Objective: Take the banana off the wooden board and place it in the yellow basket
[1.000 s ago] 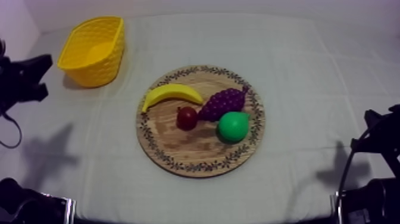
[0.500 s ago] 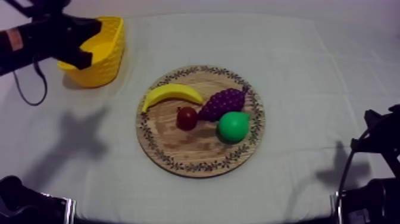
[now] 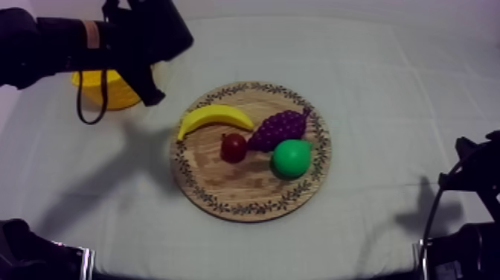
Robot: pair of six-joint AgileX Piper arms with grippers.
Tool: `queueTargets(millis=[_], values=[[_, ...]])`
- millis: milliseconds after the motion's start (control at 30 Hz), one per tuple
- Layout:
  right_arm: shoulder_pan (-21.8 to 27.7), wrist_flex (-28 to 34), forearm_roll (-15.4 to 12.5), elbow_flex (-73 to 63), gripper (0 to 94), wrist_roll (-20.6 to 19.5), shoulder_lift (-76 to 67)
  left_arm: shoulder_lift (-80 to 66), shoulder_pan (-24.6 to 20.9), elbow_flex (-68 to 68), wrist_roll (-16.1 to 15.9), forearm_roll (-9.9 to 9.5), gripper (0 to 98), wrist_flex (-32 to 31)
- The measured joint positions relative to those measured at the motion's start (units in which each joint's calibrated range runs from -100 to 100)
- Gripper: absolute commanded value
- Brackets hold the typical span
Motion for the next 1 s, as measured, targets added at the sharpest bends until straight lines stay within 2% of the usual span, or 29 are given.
queueTargets(millis=[200, 367, 533, 600, 700, 767, 867, 1000], values=[[0.00, 0.00, 0.00, 0.00, 0.3, 0.00, 0.00, 3.70, 1.04, 1.09, -0.48, 0.05, 3.9, 1.42], [0.00, 0.00, 0.00, 0.00, 0.3, 0.00, 0.00, 4.66, 1.91, 5.22, -1.70, 0.08, 5.3, -2.73], [0.00, 0.00, 0.00, 0.00, 0.3, -0.05, 0.00, 5.13, 2.27, 8.77, -0.71, -0.82, 7.3, -4.65], [0.00, 0.00, 0.00, 0.00, 0.3, -0.16, 0.00, 5.19, 2.36, 9.40, 0.00, -1.41, 18.5, -4.56], [0.00, 0.00, 0.00, 0.00, 0.3, -0.01, 0.00, 5.47, 2.36, 10.17, 1.85, -2.80, 45.5, -3.74], [0.00, 0.00, 0.00, 0.00, 0.3, -0.01, 0.00, 5.61, 2.36, 9.93, 3.36, -3.69, 57.4, -2.71], [0.00, 0.00, 0.00, 0.00, 0.3, -0.01, 0.00, 5.89, 2.40, 9.30, 5.00, -3.92, 67.6, -1.58], [0.00, 0.00, 0.00, 0.00, 0.3, -0.01, 0.00, 6.46, 2.67, 8.68, 5.14, -3.55, 73.4, -1.34]])
